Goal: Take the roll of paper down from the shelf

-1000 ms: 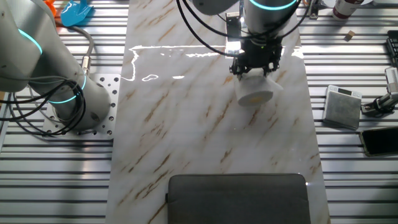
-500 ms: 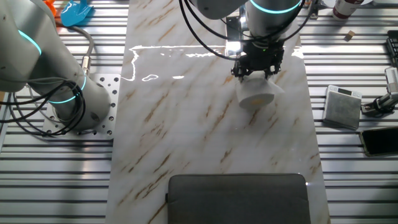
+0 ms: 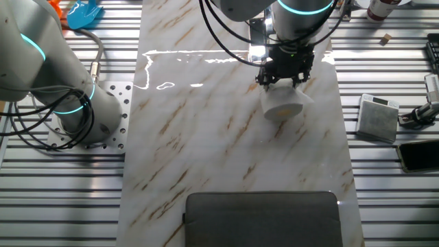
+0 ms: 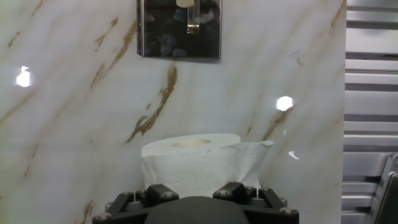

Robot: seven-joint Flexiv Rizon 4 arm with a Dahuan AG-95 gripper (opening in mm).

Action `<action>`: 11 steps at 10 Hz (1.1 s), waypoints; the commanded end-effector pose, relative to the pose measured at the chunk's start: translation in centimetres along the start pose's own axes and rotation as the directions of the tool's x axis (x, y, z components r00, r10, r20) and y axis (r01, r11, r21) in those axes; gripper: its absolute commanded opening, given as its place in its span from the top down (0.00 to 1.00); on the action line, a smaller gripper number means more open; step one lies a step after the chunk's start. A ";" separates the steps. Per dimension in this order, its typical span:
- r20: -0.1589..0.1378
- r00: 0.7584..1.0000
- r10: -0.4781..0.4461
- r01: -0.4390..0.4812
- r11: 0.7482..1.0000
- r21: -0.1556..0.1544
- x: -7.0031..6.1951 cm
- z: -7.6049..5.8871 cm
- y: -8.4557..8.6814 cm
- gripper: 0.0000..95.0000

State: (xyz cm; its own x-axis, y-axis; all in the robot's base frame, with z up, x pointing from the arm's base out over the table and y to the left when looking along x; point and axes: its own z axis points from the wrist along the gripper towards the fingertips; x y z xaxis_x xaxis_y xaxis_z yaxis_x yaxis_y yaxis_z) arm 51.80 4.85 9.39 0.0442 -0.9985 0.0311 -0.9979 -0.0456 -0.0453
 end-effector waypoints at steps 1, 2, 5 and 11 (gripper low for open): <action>-0.001 1.000 0.000 0.000 1.000 0.000 0.1 0.0 0.0 1.00; -0.002 1.000 -0.004 0.004 1.000 0.000 0.1 0.0 0.0 1.00; -0.025 0.999 -0.023 0.023 1.000 0.014 -0.1 0.2 0.4 1.00; -0.037 0.998 0.054 -0.054 0.998 -0.016 -0.2 0.2 0.5 1.00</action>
State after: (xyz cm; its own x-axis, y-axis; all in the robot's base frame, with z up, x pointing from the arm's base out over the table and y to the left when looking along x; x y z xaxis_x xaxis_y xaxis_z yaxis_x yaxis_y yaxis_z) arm 51.39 4.99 9.08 0.0029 -0.9990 0.0443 -0.9997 -0.0040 -0.0242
